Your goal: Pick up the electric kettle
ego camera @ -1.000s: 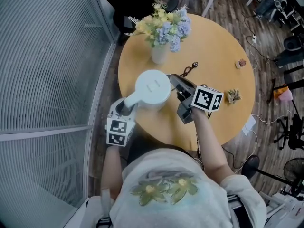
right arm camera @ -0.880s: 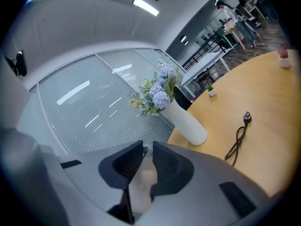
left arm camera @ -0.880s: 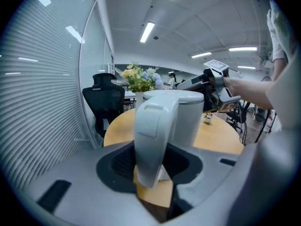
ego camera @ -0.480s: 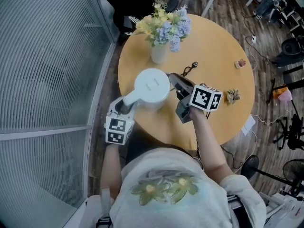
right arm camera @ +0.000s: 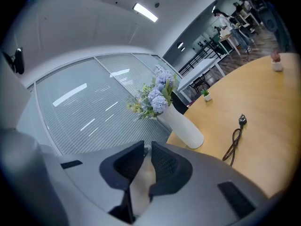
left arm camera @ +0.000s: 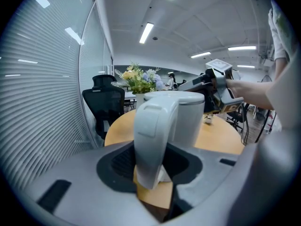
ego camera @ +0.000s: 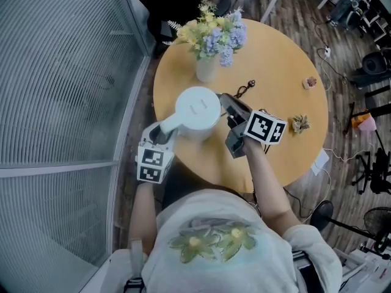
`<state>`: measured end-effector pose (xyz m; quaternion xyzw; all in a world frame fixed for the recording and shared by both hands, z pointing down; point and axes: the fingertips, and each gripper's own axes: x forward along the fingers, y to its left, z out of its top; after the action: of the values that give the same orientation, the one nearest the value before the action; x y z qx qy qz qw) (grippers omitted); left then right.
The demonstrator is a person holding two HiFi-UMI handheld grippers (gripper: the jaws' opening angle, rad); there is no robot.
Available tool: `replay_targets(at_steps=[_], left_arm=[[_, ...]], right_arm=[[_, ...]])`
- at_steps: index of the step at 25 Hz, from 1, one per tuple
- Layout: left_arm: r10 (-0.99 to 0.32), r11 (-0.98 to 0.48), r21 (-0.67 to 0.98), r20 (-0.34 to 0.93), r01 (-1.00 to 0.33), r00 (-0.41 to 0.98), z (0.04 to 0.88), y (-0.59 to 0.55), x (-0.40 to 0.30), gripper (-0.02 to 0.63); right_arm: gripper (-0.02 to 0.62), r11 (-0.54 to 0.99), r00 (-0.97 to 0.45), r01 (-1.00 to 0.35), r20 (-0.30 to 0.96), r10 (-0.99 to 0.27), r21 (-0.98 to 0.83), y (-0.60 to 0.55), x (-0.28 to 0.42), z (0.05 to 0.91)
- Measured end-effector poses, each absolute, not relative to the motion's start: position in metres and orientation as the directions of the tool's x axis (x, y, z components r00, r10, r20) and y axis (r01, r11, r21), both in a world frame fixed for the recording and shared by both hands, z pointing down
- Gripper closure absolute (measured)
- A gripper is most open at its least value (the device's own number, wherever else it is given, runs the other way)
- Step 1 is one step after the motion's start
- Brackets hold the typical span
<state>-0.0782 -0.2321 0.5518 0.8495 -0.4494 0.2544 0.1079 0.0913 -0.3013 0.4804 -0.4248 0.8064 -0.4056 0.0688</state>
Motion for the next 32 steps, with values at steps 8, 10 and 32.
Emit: replay_targets(at_steps=[8,10,32], left_arm=[[-0.724,-0.567,-0.049,0.507,-0.822,0.468,0.535,-0.235,-0.079,0.456],[-0.731,-0.562,-0.052,0.498,-0.826,0.466,0.529,-0.236,-0.08,0.456],[-0.776,-0.546,-0.087,0.427,-0.833,0.464,0.492,-0.248,-0.088,0.456]], right_arm=[[0.534,0.323,-0.636,-0.618,0.213,-0.742,-0.717,-0.301,0.092,0.469],[0.534,0.324,-0.639,-0.613,0.212,-0.74,-0.721,-0.301,0.092,0.466],[0.532,0.354,-0.641,-0.584,0.147,-0.754,-0.731,-0.301,0.089,0.431]])
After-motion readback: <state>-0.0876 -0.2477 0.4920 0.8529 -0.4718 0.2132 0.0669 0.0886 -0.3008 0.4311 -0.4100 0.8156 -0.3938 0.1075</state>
